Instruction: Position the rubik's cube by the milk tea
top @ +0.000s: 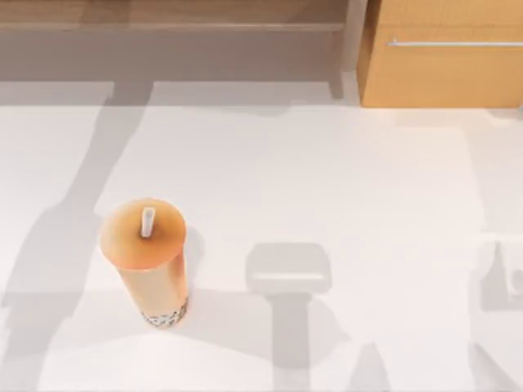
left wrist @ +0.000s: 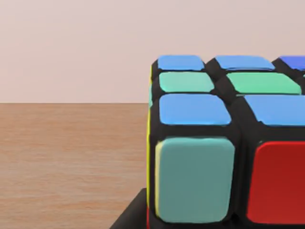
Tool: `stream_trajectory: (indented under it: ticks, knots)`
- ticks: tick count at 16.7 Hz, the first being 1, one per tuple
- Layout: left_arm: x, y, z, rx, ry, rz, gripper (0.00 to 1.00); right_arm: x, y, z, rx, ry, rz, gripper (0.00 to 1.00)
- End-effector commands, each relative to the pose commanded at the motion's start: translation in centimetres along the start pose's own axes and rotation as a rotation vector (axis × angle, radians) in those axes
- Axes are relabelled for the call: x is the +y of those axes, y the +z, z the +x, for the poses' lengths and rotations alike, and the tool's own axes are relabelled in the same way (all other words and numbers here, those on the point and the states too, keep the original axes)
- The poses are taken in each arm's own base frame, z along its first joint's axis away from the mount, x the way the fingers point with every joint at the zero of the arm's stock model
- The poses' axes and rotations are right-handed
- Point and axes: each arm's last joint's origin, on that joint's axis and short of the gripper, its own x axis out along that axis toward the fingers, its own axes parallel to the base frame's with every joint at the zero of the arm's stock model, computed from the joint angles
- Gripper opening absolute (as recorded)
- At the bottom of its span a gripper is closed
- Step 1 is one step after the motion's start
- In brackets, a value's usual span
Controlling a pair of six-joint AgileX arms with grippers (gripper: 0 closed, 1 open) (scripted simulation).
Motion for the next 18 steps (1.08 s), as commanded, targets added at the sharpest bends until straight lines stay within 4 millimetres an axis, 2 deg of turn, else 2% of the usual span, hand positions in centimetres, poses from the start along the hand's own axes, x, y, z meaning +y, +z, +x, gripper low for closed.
stream_trajectory:
  ticks: [2,5,7,8,9,11,14,16,18]
  knots:
    - [0.4,1.6,-1.5,-0.015,-0.001,-0.01,0.0,0.0,0.0,0.0,0.0,0.0,0.0,1.0]
    - [1.4,3.9,-4.7,0.009,-0.005,-0.018,0.0,0.0,0.0,0.0,0.0,0.0,0.0,1.0]
    - [2.1,3.9,-6.7,0.084,-0.005,-0.014,0.0,0.0,0.0,0.0,0.0,0.0,0.0,1.0]
    - [2.5,3.2,-7.4,0.145,-0.003,-0.01,0.0,0.0,0.0,0.0,0.0,0.0,0.0,1.0]
    - [2.9,2.1,-8.0,0.222,-0.001,-0.004,0.0,0.0,0.0,0.0,0.0,0.0,0.0,1.0]
    - [3.6,-1.3,-8.8,0.421,0.006,0.01,0.0,0.0,0.0,0.0,0.0,0.0,0.0,1.0]
    - [4.7,-8.1,-10.1,0.781,0.017,0.022,0.0,0.0,0.0,0.0,0.0,0.0,0.0,1.0]
    - [5.4,-12.5,-11.6,1.028,0.025,0.023,0.0,0.0,0.0,0.0,0.0,0.0,0.0,1.0]
    - [5.9,-16.2,-13.4,1.25,0.029,0.017,0.0,0.0,0.0,0.0,0.0,0.0,0.0,1.0]
